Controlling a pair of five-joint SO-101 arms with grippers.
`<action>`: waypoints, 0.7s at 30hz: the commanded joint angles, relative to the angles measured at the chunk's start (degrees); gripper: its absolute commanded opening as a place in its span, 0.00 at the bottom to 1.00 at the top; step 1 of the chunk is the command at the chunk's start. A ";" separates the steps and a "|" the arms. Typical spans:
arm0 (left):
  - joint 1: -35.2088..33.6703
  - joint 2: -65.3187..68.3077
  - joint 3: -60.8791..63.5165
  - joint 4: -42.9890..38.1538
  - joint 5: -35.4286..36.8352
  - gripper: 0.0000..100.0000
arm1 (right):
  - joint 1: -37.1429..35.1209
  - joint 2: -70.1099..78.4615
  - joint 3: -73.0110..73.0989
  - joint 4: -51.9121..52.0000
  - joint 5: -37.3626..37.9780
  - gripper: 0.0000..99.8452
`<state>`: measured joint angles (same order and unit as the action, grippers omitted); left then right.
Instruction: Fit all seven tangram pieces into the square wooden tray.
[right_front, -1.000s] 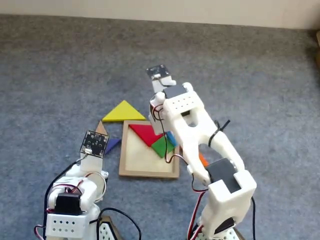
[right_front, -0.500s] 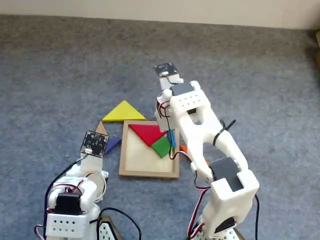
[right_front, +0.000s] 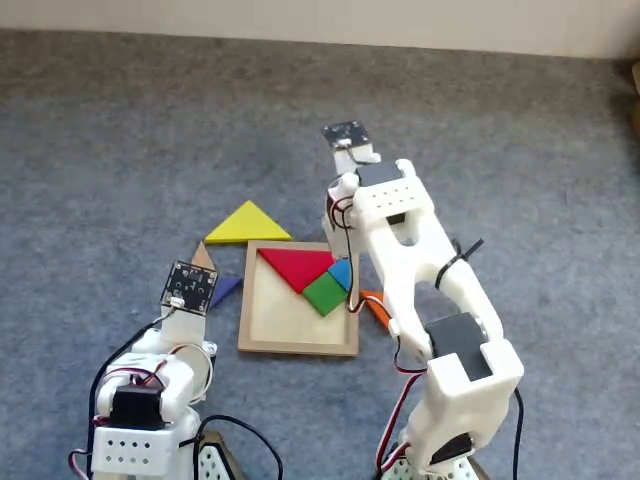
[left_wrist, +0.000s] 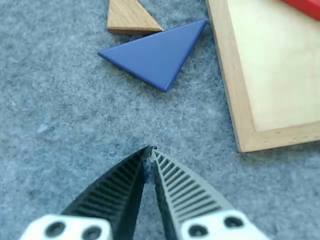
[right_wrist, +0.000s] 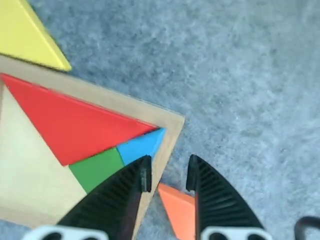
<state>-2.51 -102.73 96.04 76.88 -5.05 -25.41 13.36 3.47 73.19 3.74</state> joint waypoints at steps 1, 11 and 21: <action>-0.31 -1.10 1.10 0.35 0.00 0.00 | 0.40 -1.27 -0.66 1.27 0.79 0.13; -0.31 -1.10 1.10 0.35 0.00 0.00 | -1.98 -0.75 0.13 1.10 4.48 0.04; -0.31 -1.10 1.10 0.35 0.00 0.00 | -4.53 -0.92 8.40 -5.14 4.57 0.04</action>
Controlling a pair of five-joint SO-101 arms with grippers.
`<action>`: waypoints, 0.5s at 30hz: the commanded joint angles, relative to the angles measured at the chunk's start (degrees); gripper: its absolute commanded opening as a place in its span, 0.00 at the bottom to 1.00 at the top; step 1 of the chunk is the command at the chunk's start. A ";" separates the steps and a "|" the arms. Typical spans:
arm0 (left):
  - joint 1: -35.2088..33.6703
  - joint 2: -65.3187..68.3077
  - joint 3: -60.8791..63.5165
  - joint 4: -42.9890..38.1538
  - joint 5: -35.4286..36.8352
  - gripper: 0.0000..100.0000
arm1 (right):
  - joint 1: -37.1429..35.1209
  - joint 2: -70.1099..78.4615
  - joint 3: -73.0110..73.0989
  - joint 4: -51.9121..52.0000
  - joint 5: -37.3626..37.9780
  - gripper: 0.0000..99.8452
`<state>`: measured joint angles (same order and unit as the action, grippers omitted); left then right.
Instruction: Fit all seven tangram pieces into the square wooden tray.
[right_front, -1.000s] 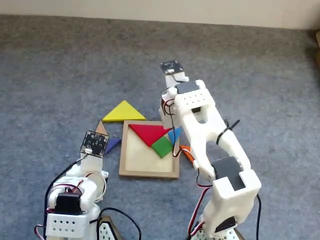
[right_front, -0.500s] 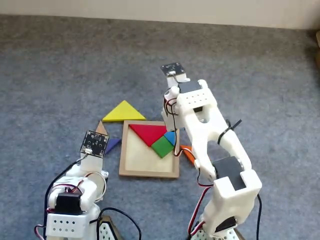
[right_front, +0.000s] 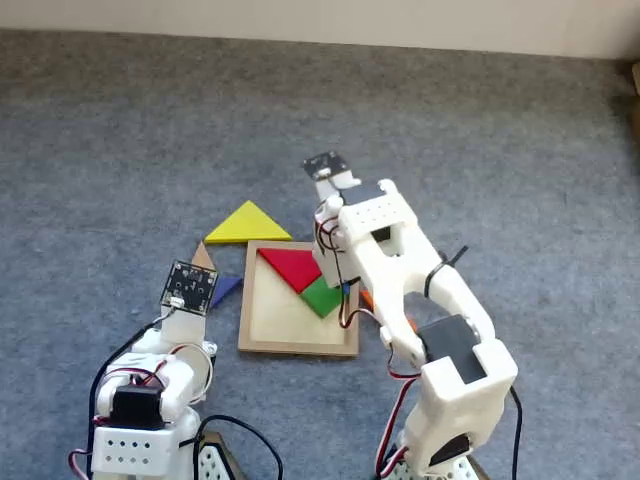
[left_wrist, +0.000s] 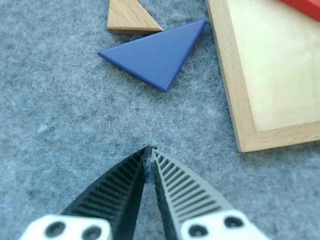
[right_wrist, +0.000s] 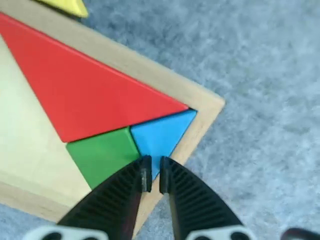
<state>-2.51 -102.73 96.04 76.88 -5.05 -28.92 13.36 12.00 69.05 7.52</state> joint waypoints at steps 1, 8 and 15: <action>-0.31 -1.10 1.10 0.35 0.00 0.00 | -1.01 -0.92 -0.13 -1.10 0.79 0.04; -0.31 -1.10 1.10 0.35 0.00 0.00 | 0.22 -2.59 -0.13 2.15 0.97 0.04; -0.31 -1.10 1.10 0.35 0.00 0.00 | 4.35 -15.43 0.40 3.03 1.05 0.04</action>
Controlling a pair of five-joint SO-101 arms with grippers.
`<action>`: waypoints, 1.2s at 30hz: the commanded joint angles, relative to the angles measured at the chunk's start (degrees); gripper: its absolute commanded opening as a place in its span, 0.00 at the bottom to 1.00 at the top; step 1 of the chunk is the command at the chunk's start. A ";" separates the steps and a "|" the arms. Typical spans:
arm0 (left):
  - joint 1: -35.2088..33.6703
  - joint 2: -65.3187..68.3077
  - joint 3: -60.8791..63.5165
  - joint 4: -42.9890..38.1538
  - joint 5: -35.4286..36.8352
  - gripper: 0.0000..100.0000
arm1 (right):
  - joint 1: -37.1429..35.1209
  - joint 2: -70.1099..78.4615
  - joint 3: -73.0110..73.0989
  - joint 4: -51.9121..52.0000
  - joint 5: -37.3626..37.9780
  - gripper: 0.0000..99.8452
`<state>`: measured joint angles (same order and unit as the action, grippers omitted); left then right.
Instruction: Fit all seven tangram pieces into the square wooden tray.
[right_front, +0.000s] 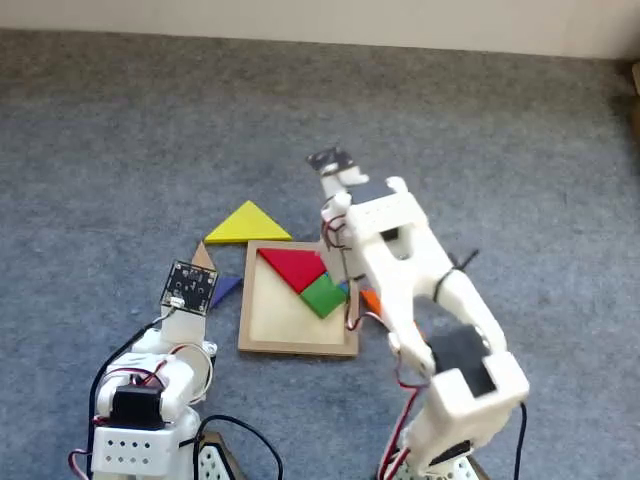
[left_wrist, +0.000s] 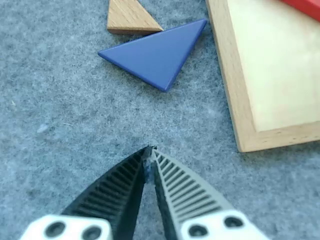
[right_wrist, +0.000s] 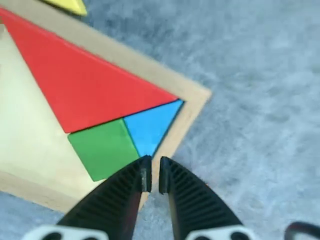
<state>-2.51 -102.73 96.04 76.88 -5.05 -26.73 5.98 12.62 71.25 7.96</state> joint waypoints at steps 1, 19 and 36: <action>-0.31 -1.10 1.10 0.35 0.00 0.00 | 2.68 -9.71 0.57 1.01 0.62 0.04; -0.31 -1.10 1.10 0.35 0.00 0.00 | 5.32 -17.71 17.89 -2.24 5.01 0.21; -0.31 -1.10 1.10 0.35 0.00 0.00 | 5.23 -17.54 26.77 -11.82 5.19 0.22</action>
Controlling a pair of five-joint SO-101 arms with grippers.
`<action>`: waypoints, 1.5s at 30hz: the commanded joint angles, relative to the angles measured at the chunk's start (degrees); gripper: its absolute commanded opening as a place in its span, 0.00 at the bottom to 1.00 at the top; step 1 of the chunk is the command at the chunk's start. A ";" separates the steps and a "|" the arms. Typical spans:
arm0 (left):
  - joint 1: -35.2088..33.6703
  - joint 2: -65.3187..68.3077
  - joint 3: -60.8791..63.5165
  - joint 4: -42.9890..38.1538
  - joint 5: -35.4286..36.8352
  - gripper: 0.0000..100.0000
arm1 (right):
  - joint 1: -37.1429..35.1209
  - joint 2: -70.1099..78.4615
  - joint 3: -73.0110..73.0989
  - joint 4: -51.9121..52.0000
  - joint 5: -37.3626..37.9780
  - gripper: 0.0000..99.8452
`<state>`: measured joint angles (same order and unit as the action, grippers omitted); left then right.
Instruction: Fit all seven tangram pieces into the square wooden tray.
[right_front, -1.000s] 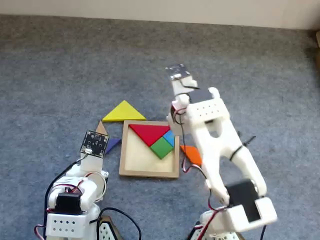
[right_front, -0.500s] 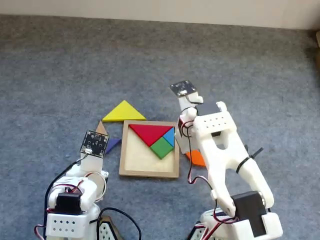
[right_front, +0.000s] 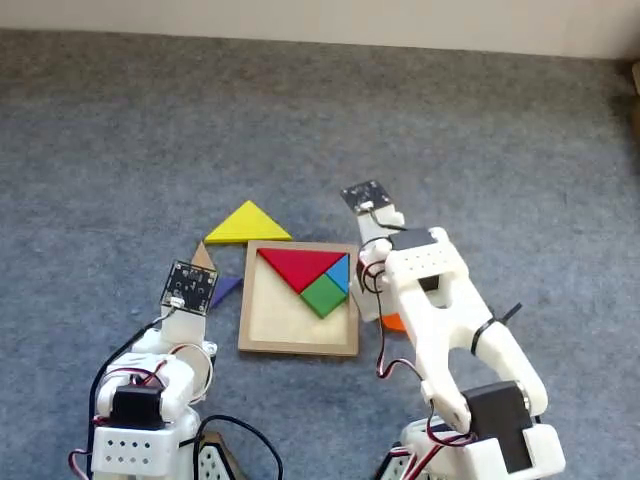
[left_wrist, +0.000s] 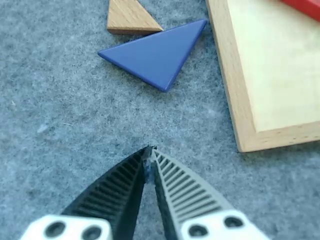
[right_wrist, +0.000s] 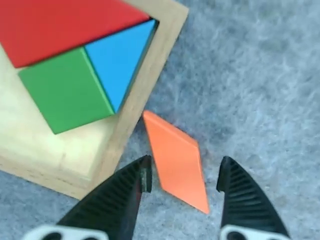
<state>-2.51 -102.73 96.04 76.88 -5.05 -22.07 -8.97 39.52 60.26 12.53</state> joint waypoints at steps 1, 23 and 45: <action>-0.31 -1.10 1.10 0.35 0.00 0.00 | 0.57 -2.59 -0.04 -0.84 0.62 0.22; -0.31 -1.10 1.10 0.35 0.00 0.00 | 0.75 3.56 3.47 -4.44 0.79 0.21; -0.31 -1.10 1.10 0.35 0.00 0.00 | -9.89 -5.32 -9.19 -18.77 0.44 0.21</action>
<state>-2.51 -102.73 96.04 76.88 -5.05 -28.57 -17.41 36.18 46.02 12.70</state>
